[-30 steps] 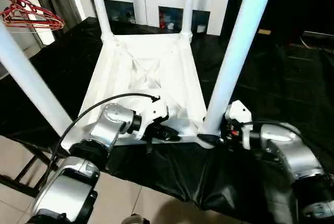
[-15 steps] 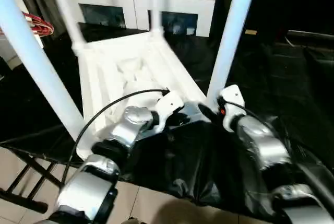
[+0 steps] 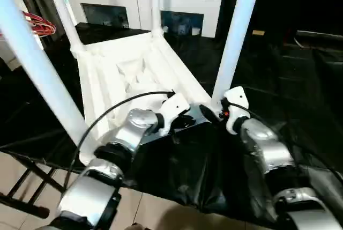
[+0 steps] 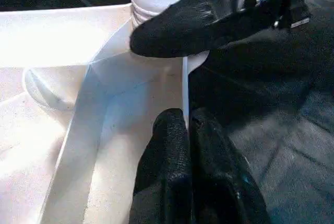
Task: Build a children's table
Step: Rotate leg to tighten
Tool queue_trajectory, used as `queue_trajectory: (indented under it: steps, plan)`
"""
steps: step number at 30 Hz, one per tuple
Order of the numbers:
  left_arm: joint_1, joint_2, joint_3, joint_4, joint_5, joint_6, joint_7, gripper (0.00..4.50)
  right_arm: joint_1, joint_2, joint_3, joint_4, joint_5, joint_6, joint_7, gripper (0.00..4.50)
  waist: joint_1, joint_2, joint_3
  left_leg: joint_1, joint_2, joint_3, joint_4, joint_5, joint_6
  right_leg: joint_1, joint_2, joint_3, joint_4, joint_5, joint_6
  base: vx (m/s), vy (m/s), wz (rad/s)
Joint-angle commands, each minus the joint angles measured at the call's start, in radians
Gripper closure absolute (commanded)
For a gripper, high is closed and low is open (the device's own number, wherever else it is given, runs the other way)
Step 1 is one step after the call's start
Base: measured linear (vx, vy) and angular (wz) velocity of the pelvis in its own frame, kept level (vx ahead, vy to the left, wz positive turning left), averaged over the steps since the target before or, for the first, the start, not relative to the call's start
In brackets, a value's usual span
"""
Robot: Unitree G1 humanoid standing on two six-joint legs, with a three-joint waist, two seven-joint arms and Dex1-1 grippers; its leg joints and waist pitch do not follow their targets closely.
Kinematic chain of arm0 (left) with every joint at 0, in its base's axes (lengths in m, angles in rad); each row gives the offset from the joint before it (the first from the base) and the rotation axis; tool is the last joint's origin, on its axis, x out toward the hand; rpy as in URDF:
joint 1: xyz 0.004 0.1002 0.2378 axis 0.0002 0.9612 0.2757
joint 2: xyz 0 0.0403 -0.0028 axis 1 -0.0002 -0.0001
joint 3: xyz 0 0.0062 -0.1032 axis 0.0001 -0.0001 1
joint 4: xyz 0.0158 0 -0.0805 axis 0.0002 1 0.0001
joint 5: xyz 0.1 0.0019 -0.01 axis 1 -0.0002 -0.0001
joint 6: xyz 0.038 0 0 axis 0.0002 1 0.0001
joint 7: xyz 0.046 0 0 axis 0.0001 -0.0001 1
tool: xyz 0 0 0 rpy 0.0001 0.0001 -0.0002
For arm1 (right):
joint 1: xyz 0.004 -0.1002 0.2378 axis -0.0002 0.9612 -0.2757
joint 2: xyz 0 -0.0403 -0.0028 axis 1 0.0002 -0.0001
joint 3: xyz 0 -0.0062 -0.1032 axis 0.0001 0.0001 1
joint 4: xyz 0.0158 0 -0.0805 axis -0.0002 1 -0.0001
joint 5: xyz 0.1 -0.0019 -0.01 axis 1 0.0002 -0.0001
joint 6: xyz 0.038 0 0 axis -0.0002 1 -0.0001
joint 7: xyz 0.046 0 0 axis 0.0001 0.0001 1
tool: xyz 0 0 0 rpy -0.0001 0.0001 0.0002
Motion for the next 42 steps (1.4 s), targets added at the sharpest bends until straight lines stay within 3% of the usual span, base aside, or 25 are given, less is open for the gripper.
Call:
queue_trajectory:
  steps: [1, 5, 9, 14, 27, 31, 35, 37, 39, 40, 42]
  plan:
    - [0.007, -0.011, -0.014, -0.045, -0.046, -0.063, -0.065, 4.5, 0.023, -0.001, 0.067, -0.024, -0.006, -0.012, 0.106, 0.67, 0.003, -0.018, -0.066, 0.016, 0.06, -0.03, -0.058, -0.186, 0.084, 0.046, -0.1, 0.055, -0.09, -0.238, -0.186, 0.0, 0.0, 0.0]
    - [0.019, 0.026, -0.015, -0.066, -0.065, -0.076, -0.156, 4.5, 0.059, -0.057, 0.082, -0.085, 0.029, -0.024, 0.254, 0.67, 0.008, -0.019, -0.066, 0.013, 0.066, -0.03, -0.058, -0.175, 0.11, 0.046, -0.095, 0.05, -0.082, -0.188, -0.202, 0.0, 0.0, 0.0]
    - [0.036, 0.074, -0.025, -0.096, -0.078, -0.075, -0.263, 4.5, 0.108, -0.138, 0.113, -0.169, 0.064, -0.017, 0.418, 0.67, 0.013, -0.021, -0.064, 0.014, 0.066, -0.03, -0.059, -0.195, 0.104, 0.049, -0.098, 0.051, -0.085, -0.231, -0.199, 0.0, 0.0, 0.0]
    - [0.045, 0.116, -0.032, -0.105, -0.085, -0.087, -0.335, 4.5, 0.145, -0.2, 0.127, -0.23, 0.095, 0.005, 0.532, 0.67, 0.017, -0.019, -0.062, 0.016, 0.068, -0.031, -0.062, -0.22, 0.089, 0.042, -0.098, 0.052, -0.092, -0.292, -0.184, 0.0, 0.0, 0.0]
    - [0.057, 0.139, -0.04, -0.123, -0.092, -0.076, -0.389, 4.5, 0.166, -0.224, 0.139, -0.282, 0.126, 0.052, 0.603, 1.67, 0.025, -0.02, -0.064, 0.016, 0.069, -0.031, -0.06, -0.194, 0.09, 0.043, -0.097, 0.051, -0.086, -0.252, -0.195, 0.0, 0.0, 0.0]
    - [0.063, 0.138, -0.039, -0.13, -0.09, -0.073, -0.389, 4.5, 0.171, -0.221, 0.141, -0.291, 0.127, 0.061, 0.611, 1.78, 0.025, -0.02, -0.064, 0.016, 0.068, -0.032, -0.06, -0.197, 0.087, 0.043, -0.099, 0.05, -0.088, -0.269, -0.191, 0.0, 0.0, 0.0]
    - [0.062, 0.125, -0.031, -0.122, -0.078, -0.073, -0.336, 4.5, 0.173, -0.201, 0.14, -0.28, 0.114, 0.056, 0.568, 1.78, 0.026, -0.021, -0.065, 0.015, 0.067, -0.031, -0.058, -0.188, 0.088, 0.044, -0.098, 0.051, -0.086, -0.255, -0.191, 0.0, 0.0, 0.0]
    - [0.049, 0.096, -0.02, -0.095, -0.056, -0.068, -0.231, 4.5, 0.147, -0.143, 0.116, -0.209, 0.072, 0.062, 0.405, 1.8, 0.021, -0.02, -0.063, 0.015, 0.067, -0.032, -0.06, -0.196, 0.081, 0.04, -0.098, 0.05, -0.087, -0.265, -0.192, 0.0, 0.0, 0.0]
    - [0.04, 0.07, -0.015, -0.078, -0.04, -0.053, -0.155, 4.5, 0.12, -0.092, 0.094, -0.142, 0.036, 0.071, 0.258, 1.8, 0.004, -0.022, -0.057, 0.018, 0.06, -0.037, -0.066, -0.257, 0.041, 0.04, -0.1, 0.046, -0.099, -0.372, -0.177, 0.0, 0.0, 0.0]
    - [0.031, 0.046, -0.014, -0.064, -0.026, -0.032, -0.09, 4.5, 0.097, -0.049, 0.075, -0.09, 0.026, 0.083, 0.16, 1.8, 0.0, -0.025, -0.057, 0.019, 0.061, -0.038, -0.067, -0.265, 0.034, 0.04, -0.101, 0.047, -0.101, -0.397, -0.168, 0.0, 0.0, 0.0]
    - [0.014, 0.009, -0.004, -0.042, -0.014, 0.003, 0.005, 4.5, 0.072, 0.005, 0.055, -0.04, 0.024, 0.094, 0.058, 1.8, -0.016, -0.02, -0.053, 0.022, 0.06, -0.042, -0.07, -0.3, 0.018, 0.037, -0.099, 0.046, -0.105, -0.45, -0.155, 0.0, 0.0, 0.0]
